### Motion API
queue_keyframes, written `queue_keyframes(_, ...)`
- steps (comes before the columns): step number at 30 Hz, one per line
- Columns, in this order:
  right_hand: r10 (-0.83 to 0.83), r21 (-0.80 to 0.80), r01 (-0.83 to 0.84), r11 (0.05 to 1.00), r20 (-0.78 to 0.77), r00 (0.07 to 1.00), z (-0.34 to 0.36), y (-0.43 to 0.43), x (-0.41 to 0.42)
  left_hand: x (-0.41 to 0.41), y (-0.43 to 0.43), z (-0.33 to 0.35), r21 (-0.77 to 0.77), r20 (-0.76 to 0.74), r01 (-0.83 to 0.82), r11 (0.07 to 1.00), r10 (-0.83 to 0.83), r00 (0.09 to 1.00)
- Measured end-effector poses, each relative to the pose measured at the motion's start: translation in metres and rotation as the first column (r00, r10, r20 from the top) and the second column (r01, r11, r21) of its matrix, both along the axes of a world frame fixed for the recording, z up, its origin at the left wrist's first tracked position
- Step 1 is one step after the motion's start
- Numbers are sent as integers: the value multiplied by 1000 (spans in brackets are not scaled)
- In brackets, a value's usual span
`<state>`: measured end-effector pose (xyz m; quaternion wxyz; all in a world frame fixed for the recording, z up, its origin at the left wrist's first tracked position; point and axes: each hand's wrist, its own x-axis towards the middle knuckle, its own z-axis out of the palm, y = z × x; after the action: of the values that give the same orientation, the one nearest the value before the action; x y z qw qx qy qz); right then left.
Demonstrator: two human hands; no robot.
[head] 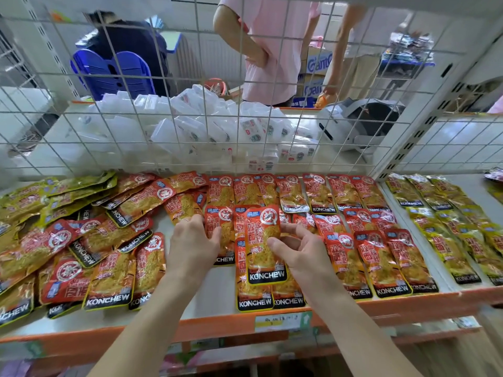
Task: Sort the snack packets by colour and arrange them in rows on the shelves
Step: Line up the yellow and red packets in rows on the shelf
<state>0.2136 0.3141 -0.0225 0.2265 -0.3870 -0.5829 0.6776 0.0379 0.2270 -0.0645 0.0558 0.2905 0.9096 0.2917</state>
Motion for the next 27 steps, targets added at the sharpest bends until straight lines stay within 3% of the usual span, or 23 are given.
queue_keyframes(8,-3,2,2,1000,18,1000,-3,-6,5,0,-4,-3,82,-16,9,997,-8,1000)
queue_keyframes(19,14,3,-14,1000,71,997,-13,-28,-8,1,-50,5,240,-152,208,948,-175,973)
queue_keyframes(27,43,196,-82,977,195,980,-15,-54,-23,2,-78,-14,268,-235,291,919,-230,944)
